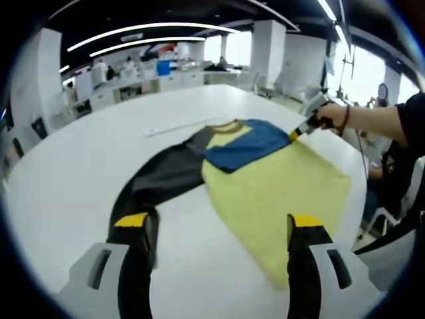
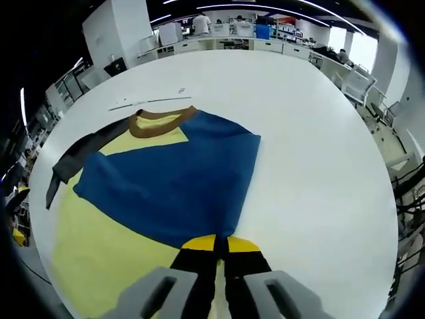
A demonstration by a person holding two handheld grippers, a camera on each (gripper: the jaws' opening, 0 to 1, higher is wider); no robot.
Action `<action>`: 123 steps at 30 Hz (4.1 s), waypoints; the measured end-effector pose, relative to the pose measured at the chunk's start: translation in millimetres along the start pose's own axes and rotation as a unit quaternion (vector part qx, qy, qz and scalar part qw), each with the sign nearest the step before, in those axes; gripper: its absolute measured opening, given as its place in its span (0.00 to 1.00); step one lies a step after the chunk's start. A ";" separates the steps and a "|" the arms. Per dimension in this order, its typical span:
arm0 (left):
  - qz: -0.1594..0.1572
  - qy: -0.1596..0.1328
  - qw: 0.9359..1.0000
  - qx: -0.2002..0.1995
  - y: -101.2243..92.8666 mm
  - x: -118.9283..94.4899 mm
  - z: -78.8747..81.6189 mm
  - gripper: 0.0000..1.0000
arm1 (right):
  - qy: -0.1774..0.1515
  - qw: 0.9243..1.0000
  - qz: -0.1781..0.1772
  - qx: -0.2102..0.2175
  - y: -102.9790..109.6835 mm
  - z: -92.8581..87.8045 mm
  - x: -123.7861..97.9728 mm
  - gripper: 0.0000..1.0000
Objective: Fold the garment on the visible template until the final outline fits inside the template.
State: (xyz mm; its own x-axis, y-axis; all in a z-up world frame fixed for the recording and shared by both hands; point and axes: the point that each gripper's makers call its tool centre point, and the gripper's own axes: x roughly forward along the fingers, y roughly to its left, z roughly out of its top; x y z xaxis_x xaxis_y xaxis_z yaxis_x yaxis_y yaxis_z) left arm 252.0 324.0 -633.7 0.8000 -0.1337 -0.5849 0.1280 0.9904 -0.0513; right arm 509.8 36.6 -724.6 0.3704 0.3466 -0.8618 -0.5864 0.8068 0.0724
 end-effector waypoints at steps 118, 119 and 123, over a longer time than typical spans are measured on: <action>0.198 0.053 0.959 -0.198 179.1 -2.7 -100.8 0.00 | -0.136 0.969 0.159 -0.135 111.5 -33.5 -144.3 0.99; 0.202 0.059 0.959 -0.189 181.6 -4.4 -101.4 0.00 | -0.135 0.969 0.158 -0.135 111.0 -33.8 -144.4 0.99; 0.211 0.068 0.959 -0.178 188.5 -8.1 -102.6 0.00 | -0.133 0.969 0.155 -0.141 110.0 -34.9 -146.2 0.99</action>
State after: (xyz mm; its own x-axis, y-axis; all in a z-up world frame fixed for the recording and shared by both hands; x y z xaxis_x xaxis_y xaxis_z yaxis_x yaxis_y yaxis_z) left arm 209.6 515.2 -721.7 0.6503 0.2628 -0.7128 -0.4173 0.9076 -0.0461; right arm 366.1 58.0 -608.1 0.2954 0.6925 -0.6581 -0.8591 0.4939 0.1341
